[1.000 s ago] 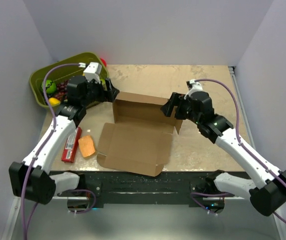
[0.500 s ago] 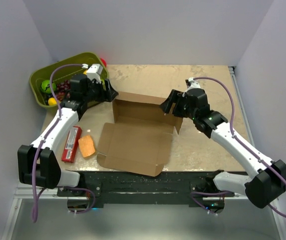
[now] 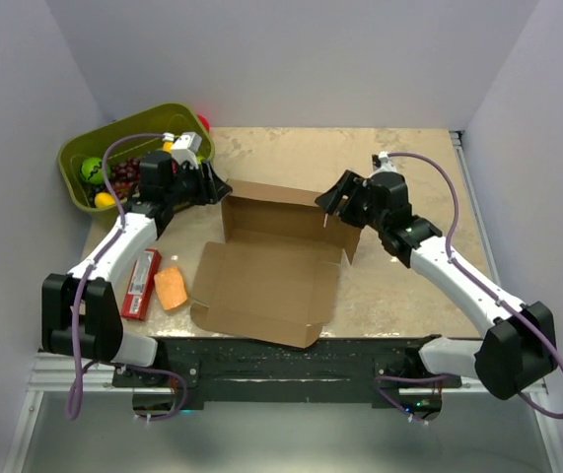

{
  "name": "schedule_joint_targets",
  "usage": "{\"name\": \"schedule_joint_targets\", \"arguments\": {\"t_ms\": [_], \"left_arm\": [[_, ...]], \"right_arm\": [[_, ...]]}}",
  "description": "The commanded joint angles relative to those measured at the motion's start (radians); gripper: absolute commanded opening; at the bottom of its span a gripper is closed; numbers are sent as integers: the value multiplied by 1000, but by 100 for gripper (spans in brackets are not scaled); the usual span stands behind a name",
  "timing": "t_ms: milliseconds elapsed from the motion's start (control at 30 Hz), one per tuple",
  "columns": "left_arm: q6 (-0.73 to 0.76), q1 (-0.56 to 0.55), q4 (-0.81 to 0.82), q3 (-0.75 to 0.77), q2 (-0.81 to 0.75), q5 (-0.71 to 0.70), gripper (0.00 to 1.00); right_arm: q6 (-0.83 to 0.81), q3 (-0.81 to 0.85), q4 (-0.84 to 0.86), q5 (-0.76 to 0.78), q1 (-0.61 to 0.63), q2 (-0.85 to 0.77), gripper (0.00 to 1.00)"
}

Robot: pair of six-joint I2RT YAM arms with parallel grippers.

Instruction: Fold the paper box

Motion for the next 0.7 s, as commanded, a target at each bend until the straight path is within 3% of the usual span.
{"name": "schedule_joint_targets", "arguments": {"t_ms": [0, 333, 667], "left_arm": [[0, 6, 41, -17, -5, 11, 47], [6, 6, 36, -29, -4, 11, 33], [8, 6, 32, -31, -5, 15, 31]], "right_arm": [[42, -8, 80, -19, -4, 10, 70], [99, -39, 163, -59, -7, 59, 68], [205, -88, 289, -82, -5, 91, 64]]}}
